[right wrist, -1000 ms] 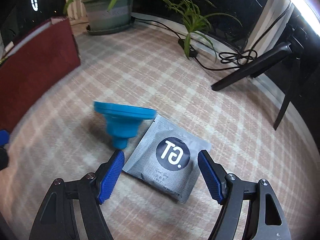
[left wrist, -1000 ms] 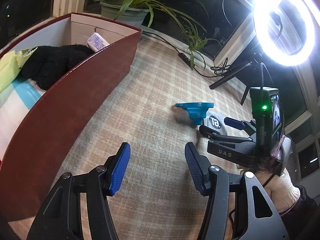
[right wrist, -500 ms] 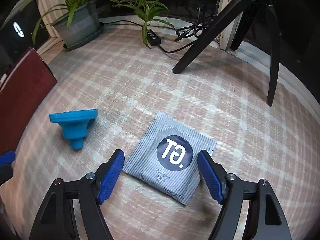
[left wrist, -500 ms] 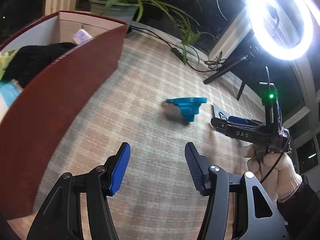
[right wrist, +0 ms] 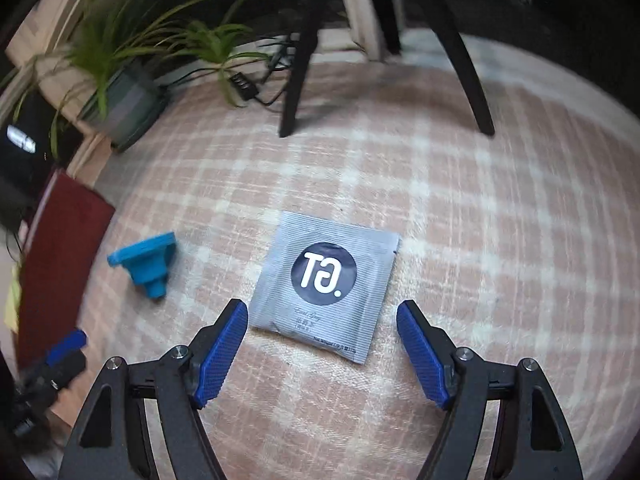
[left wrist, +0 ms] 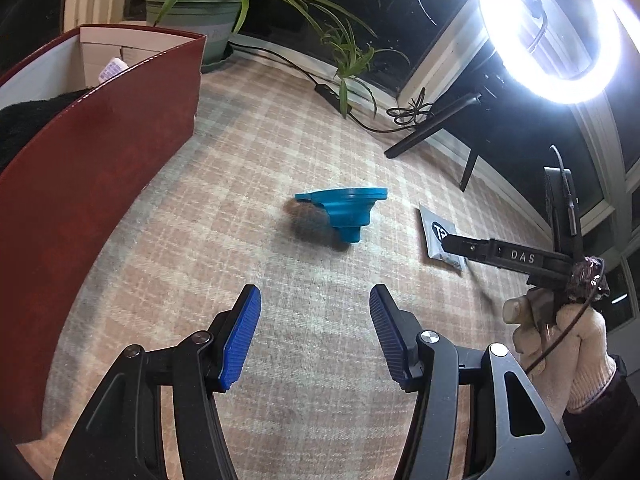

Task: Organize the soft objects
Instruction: 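Close the left gripper on the blue funnel while the right gripper grasps the grey pouch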

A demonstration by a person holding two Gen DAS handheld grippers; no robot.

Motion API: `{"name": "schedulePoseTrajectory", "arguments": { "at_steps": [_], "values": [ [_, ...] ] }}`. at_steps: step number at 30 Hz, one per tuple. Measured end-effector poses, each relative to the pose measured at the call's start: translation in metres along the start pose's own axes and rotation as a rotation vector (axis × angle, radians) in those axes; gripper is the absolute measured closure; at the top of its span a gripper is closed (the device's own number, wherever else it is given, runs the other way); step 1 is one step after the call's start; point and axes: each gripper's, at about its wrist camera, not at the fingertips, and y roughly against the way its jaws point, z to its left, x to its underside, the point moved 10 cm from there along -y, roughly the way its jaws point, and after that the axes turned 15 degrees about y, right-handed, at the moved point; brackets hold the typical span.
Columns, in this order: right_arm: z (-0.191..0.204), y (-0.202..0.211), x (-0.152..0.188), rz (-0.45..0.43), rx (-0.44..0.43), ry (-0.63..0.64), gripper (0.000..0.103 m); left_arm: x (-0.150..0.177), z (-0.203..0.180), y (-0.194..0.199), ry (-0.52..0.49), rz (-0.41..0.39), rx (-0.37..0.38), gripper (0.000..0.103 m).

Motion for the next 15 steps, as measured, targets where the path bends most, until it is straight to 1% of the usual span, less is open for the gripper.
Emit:
{"name": "schedulePoseTrajectory", "arguments": {
  "at_steps": [2, 7, 11, 15],
  "values": [
    [-0.003, -0.002, 0.0, 0.007, -0.029, -0.031, 0.03, 0.0, -0.001, 0.0, -0.004, 0.001, 0.002, 0.047],
    [0.001, -0.006, -0.008, 0.004, -0.031, -0.028, 0.029, 0.0, 0.001, -0.002, -0.002, 0.006, 0.001, 0.047],
    [0.013, -0.015, -0.02, 0.006, -0.025, 0.026, 0.028, -0.001, 0.0, -0.006, 0.001, 0.006, -0.001, 0.047],
    [0.029, -0.023, -0.026, 0.009, 0.031, 0.143, 0.028, -0.004, -0.006, -0.012, 0.006, -0.004, 0.007, 0.047]
  ]
}}
